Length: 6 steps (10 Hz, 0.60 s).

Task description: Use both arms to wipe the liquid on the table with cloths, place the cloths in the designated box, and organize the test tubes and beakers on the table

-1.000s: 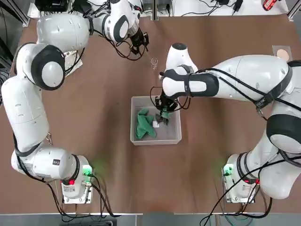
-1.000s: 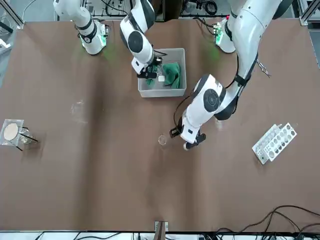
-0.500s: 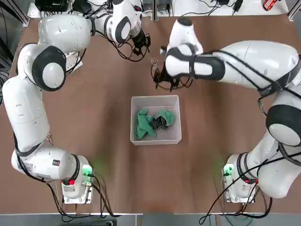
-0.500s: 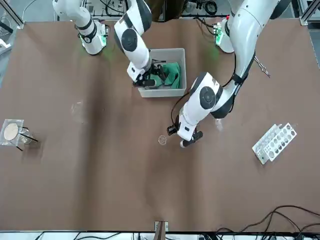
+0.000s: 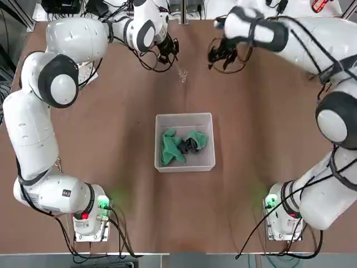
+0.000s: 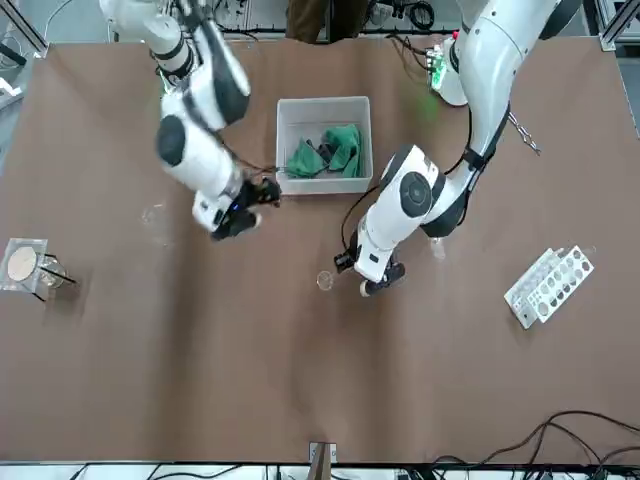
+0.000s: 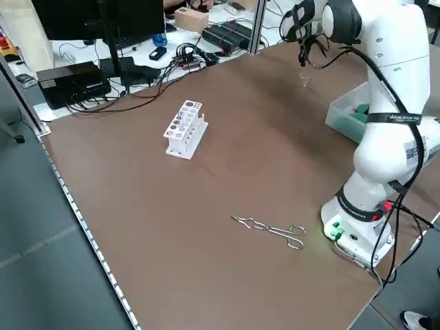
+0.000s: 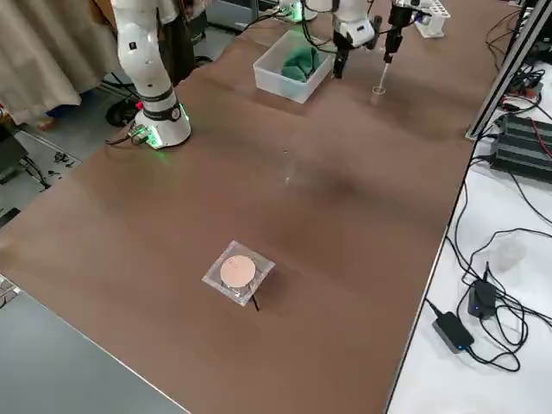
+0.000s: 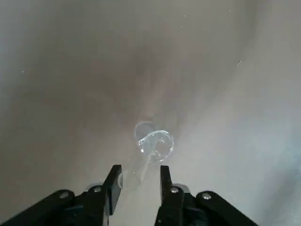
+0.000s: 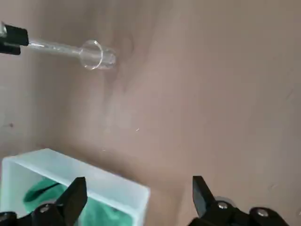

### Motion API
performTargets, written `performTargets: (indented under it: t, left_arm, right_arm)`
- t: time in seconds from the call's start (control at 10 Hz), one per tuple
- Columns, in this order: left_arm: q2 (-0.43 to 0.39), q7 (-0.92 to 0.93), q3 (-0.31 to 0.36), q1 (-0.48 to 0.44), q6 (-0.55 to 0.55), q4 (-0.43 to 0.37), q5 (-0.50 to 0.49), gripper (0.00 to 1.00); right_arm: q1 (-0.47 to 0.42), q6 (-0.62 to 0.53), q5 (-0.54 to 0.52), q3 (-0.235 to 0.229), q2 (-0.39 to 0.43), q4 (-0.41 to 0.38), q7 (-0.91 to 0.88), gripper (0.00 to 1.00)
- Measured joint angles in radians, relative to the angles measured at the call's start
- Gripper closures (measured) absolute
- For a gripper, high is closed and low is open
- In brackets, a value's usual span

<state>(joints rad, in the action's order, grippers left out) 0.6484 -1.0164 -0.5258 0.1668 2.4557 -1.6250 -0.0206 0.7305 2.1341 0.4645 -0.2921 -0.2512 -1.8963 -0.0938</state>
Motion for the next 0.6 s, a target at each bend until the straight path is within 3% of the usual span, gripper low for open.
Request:
performTargets:
  t: [0.2, 0.6]
  left_arm:
    - [0.007, 0.0, 0.0, 0.0, 0.006, 0.0, 0.0, 0.59]
    - [0.017, 0.0, 0.001, 0.0, 0.011, 0.0, 0.0, 0.61]
  right_arm:
    - [-0.09, -0.004, 0.065, 0.002, -0.042, 0.052, -0.236, 0.01]
    - [-0.202, -0.015, 0.482, 0.004, -0.151, 0.074, -0.944, 0.01]
